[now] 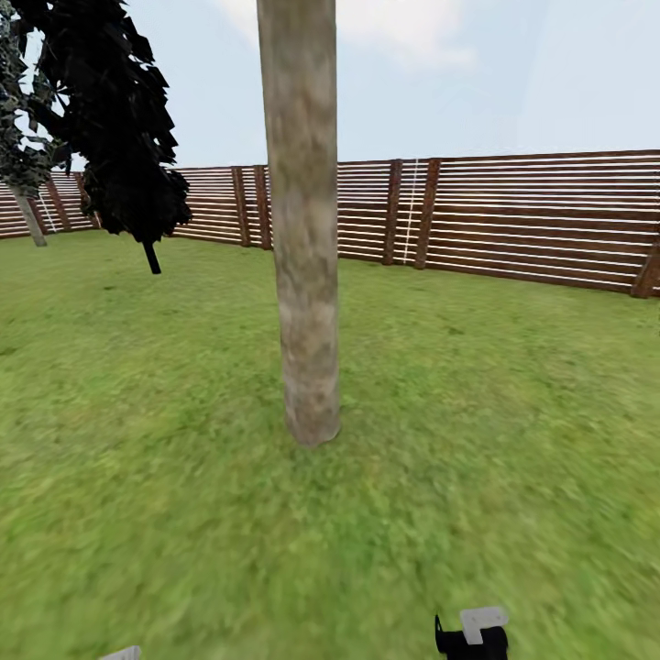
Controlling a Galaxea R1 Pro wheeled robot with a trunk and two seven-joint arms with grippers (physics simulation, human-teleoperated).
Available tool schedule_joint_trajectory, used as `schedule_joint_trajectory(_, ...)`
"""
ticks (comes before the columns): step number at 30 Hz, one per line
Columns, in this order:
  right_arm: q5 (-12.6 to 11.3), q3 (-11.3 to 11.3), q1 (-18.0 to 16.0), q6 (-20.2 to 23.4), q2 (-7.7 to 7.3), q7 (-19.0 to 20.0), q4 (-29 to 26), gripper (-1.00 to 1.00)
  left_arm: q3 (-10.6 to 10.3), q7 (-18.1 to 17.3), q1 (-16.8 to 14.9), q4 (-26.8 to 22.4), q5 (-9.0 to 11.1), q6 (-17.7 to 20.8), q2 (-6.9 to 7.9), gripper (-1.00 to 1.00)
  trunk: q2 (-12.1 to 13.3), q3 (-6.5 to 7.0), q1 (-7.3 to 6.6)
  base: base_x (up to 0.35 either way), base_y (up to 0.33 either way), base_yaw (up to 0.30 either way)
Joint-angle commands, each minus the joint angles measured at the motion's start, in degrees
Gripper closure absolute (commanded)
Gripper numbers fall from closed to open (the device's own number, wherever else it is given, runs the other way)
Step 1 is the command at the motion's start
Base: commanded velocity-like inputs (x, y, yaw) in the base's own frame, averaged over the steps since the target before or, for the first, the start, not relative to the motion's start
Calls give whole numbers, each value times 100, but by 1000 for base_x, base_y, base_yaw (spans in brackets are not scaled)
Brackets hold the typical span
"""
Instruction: In the garden, pick up the pesticide atomizer on the floor and spray pesticide onto both trees until each tree trunk is fully covered.
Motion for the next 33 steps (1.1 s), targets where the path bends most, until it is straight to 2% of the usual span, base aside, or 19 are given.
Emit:
schedule_joint_trajectory(1,-1,0,0,0,0,-1,0,-100,1,-1,0,0,-1,0,0,100,0,0,0,339,0,-25)
schedule_joint_trajectory(19,1,0,0,0,-18,-5,0,-100,1,-1,0,0,-1,0,0,100,0,0,0,334,0,-2)
schedule_joint_trajectory(27,1,0,0,0,-16,-4,0,-100,-2,-1,0,0,-8,0,0,100,0,0,0,29,0,0)
schedule_joint_trajectory(33,1,6,0,-2,0,-4,-47,-100,-80,-34,-23,-36,-115,20,-31,100,0,0,0,0,0,0)
